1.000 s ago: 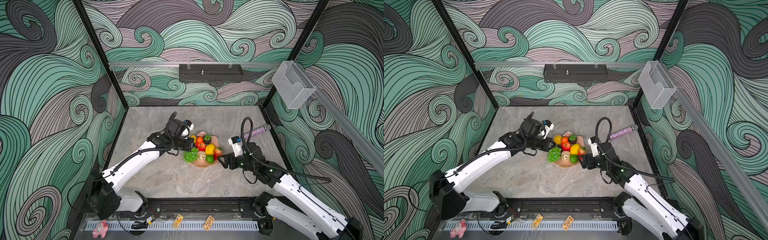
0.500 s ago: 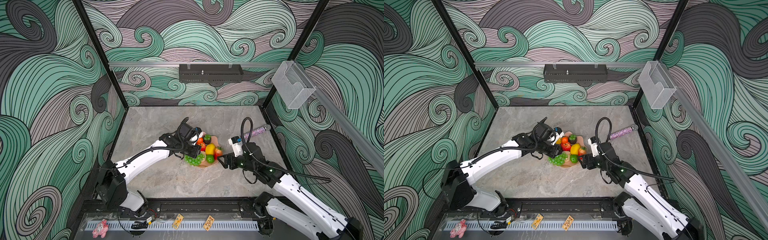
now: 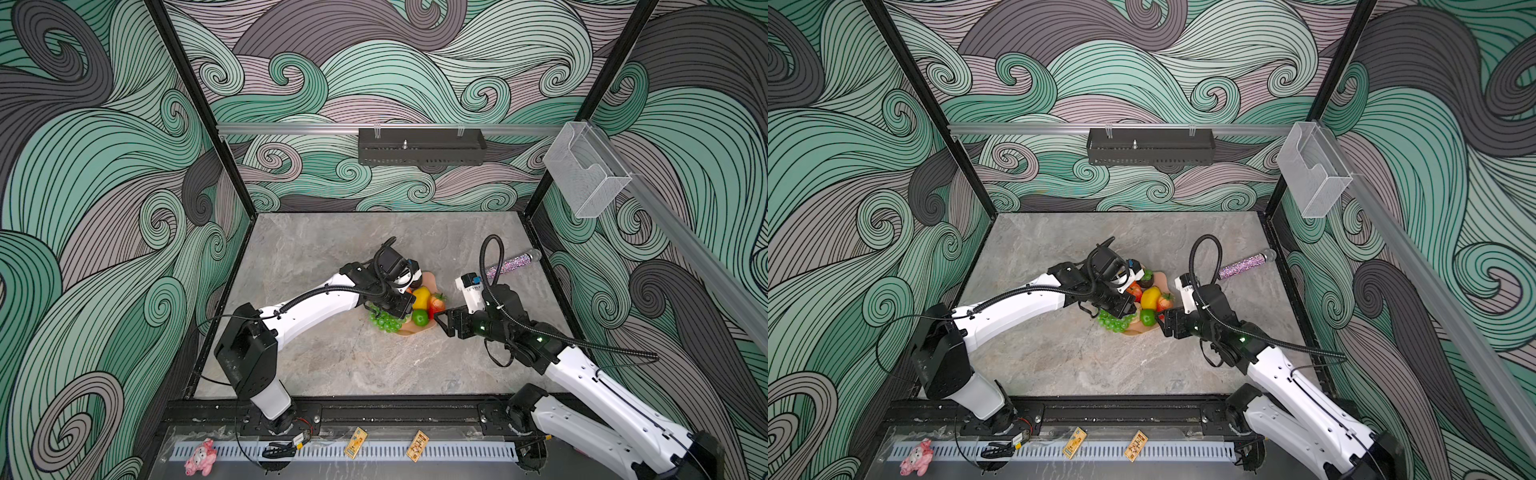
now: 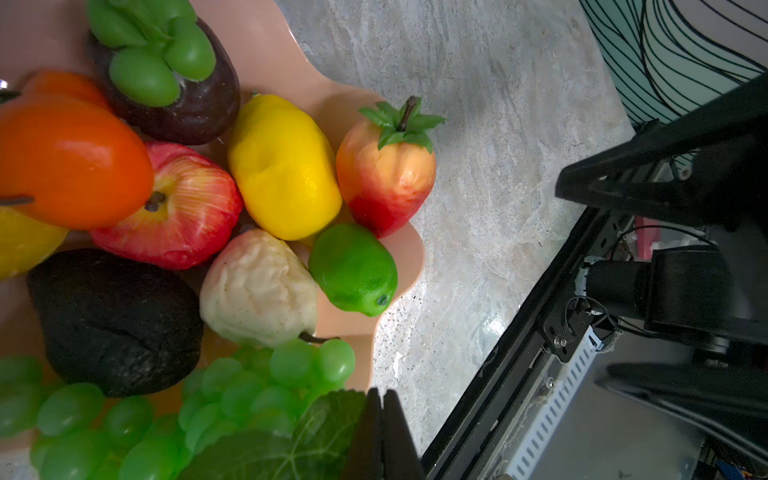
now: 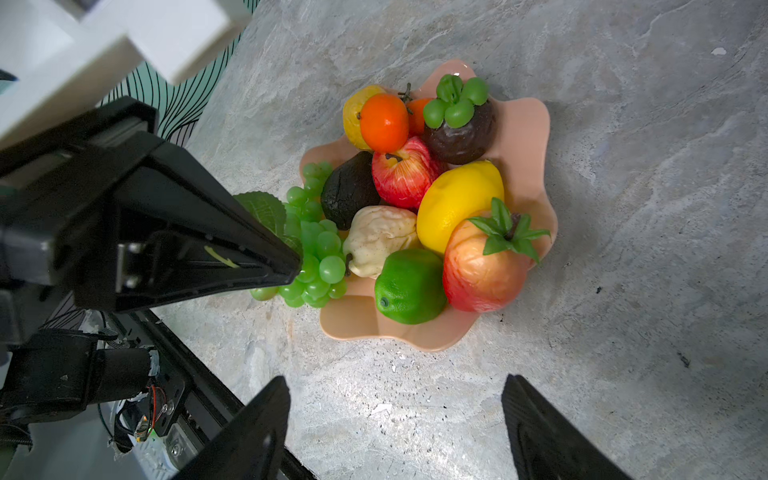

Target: Place and organize the fake fruits in the fruit bowl

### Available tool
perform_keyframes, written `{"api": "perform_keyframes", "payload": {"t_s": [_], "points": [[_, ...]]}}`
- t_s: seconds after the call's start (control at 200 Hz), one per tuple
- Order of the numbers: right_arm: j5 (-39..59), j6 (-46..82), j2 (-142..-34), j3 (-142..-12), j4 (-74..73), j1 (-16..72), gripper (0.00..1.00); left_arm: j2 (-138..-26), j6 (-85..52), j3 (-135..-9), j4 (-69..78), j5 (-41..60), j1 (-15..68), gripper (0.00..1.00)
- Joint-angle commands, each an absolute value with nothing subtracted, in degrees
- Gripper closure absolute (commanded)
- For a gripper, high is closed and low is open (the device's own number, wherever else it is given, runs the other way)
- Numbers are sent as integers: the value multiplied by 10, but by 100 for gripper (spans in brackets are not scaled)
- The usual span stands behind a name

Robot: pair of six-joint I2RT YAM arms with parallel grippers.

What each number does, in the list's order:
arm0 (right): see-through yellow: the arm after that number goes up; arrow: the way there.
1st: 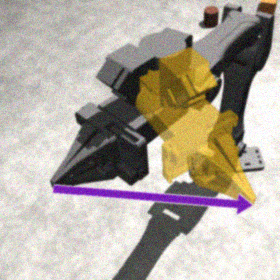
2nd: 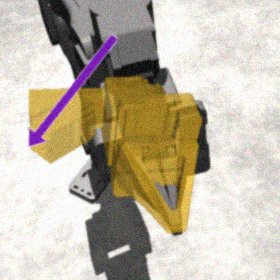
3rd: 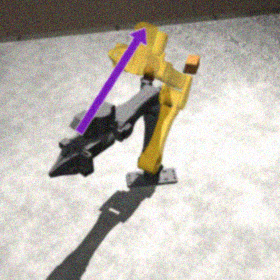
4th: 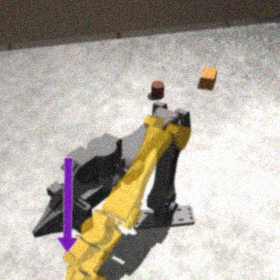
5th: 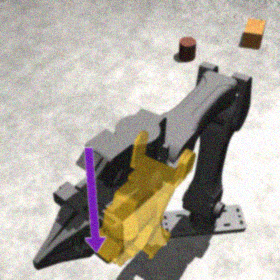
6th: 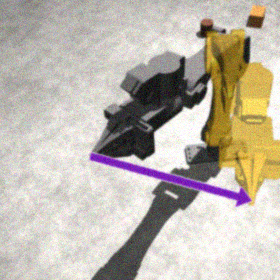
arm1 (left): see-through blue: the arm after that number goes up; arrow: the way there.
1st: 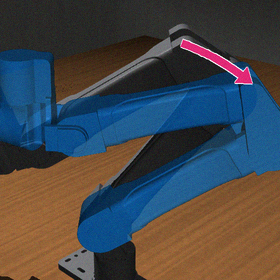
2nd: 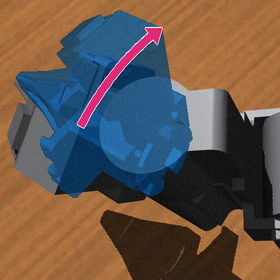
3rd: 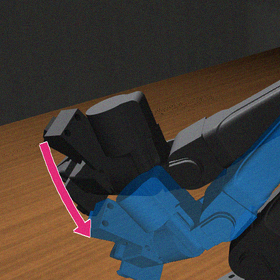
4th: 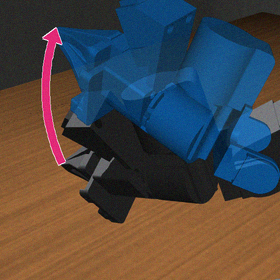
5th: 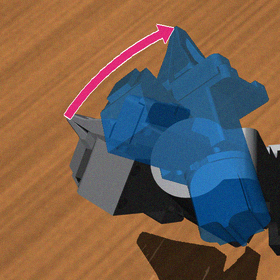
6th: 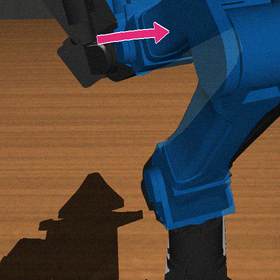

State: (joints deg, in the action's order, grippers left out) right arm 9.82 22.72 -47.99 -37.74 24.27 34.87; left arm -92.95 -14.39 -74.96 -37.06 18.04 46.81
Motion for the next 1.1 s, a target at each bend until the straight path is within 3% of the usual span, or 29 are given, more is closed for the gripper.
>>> {"api": "perform_keyframes", "payload": {"t_s": [0.0, 0.47, 0.7, 0.921, 1.091], "points": [[91, 218, -480, -378, 242, 350, 19, -927, -134, -767, -390, 192, 474, 85], [84, 207, -493, -400, 250, 350, 18, -854, -164, -751, -325, 134, 472, 43], [56, 188, -494, -416, 260, 344, 16, -764, -181, -701, -248, 6, 463, 27], [-12, 167, -479, -432, 274, 332, 13, -720, -216, -667, -238, -114, 402, 19], [-21, 174, -475, -429, 275, 324, 11, -712, -269, -632, -228, -101, 337, 18]]}}
